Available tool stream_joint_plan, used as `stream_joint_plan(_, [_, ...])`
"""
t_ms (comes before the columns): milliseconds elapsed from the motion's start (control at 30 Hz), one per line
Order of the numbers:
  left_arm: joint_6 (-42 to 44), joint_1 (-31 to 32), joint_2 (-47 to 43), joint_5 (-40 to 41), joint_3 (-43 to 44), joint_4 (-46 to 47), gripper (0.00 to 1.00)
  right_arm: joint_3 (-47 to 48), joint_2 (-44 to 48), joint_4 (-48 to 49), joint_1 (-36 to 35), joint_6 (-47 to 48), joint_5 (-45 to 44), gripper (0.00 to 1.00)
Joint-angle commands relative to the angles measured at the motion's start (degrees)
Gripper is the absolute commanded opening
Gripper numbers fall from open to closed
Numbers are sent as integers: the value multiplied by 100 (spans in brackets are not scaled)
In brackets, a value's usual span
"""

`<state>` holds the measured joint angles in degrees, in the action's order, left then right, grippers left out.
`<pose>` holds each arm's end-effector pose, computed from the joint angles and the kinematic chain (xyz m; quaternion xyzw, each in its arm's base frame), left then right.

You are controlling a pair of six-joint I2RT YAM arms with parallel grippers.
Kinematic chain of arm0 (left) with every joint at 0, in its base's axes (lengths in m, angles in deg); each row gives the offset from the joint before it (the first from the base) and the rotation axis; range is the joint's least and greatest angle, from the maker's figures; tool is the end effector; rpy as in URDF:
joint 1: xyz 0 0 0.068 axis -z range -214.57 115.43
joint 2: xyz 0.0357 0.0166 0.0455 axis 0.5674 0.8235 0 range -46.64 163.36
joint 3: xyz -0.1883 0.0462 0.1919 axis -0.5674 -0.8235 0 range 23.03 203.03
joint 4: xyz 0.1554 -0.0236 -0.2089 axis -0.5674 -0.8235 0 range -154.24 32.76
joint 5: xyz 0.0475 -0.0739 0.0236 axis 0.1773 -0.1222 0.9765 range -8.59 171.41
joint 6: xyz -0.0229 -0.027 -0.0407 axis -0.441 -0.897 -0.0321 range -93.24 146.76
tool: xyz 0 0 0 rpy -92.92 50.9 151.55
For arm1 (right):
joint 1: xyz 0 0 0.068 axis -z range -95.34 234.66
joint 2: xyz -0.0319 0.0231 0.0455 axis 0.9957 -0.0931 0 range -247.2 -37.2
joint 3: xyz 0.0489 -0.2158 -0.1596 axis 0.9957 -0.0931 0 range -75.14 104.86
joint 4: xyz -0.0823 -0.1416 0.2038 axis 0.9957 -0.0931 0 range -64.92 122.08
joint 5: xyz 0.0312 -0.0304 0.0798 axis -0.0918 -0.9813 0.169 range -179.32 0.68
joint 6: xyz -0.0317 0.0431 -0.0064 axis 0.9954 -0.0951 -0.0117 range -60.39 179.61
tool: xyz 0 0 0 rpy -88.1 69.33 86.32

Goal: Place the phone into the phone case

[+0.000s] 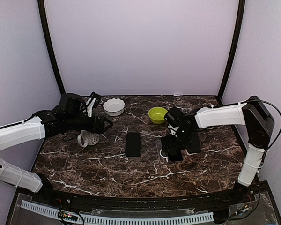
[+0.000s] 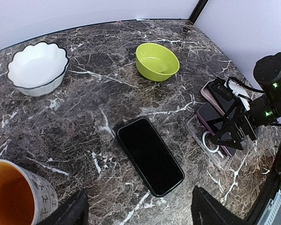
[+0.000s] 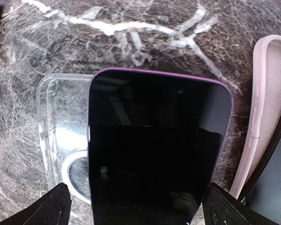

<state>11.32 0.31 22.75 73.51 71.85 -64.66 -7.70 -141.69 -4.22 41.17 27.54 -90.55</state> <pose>0.2220 -0.1607 0.2793 0.1793 0.8368 -0.2720 0.4400 0.2539 0.2398 0.1644 -0.0969 0.9846 0.0804 0.1210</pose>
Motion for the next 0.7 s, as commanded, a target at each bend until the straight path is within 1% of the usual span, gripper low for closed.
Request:
stream_joint_plan(0, [76, -33, 22, -83, 137, -86, 76, 63, -50, 49, 53, -100, -140, 98])
stream_joint_plan(233, [76, -33, 6, -117, 136, -95, 76, 353, -493, -18, 147, -30, -366, 98])
stream_joint_plan(333, [76, -33, -4, -125, 137, -85, 76, 336, -573, 35, 156, 17, -317, 96])
stream_joint_plan(500, [81, -33, 7, -141, 132, -67, 75, 208, -491, 320, 165, 76, 95, 78])
stream_joint_plan(567, [137, -33, 36, -118, 166, -141, 73, 225, -472, 286, 165, 119, 97, 72])
stream_joint_plan(667, [276, -33, 165, -51, 292, -376, 68, 237, -404, 241, 165, 144, 54, 59])
